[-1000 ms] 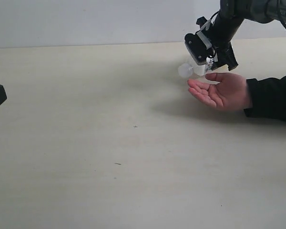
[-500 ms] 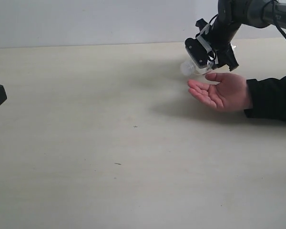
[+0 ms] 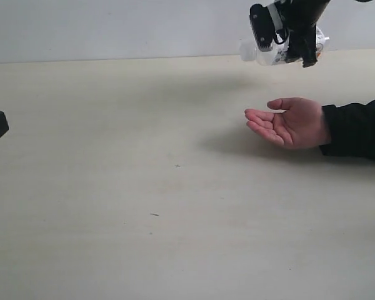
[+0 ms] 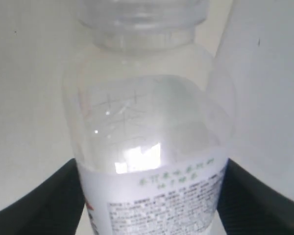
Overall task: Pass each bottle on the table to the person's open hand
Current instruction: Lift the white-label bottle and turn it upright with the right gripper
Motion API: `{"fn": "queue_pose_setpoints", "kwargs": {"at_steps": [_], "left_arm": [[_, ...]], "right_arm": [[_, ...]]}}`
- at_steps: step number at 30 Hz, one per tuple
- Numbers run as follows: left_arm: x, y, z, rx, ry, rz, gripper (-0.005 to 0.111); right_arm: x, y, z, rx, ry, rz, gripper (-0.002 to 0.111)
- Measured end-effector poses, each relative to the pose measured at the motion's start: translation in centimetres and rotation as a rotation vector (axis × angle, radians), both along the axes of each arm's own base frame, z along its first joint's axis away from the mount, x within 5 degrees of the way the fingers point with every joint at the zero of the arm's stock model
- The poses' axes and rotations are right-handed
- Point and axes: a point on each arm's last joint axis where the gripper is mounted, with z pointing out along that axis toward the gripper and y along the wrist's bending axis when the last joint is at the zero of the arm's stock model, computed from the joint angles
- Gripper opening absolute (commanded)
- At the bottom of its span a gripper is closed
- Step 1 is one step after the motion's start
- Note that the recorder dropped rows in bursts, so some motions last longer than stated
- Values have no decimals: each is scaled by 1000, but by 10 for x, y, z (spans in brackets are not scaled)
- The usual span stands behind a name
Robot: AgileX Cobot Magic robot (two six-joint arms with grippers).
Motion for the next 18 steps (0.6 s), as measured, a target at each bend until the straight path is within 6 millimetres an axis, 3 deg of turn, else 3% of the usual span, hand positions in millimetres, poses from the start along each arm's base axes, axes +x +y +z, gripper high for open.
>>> {"fn": "queue_pose_setpoints", "kwargs": {"at_steps": [2,4,9,14,18], "left_arm": [[0,0,0,0,0,0,0],[0,0,0,0,0,0,0],[0,0,0,0,0,0,0],[0,0,0,0,0,0,0],[0,0,0,0,0,0,0]], "right_arm": [[-9,6,19,58,4,-93,0],[-19,15,44,206,-22,-307,0],[-42,20,82,421,-35,-743,0],[-58,14,96,566,-33,-1146,0],[-65,21,94,698,46,-1298,0]]}}
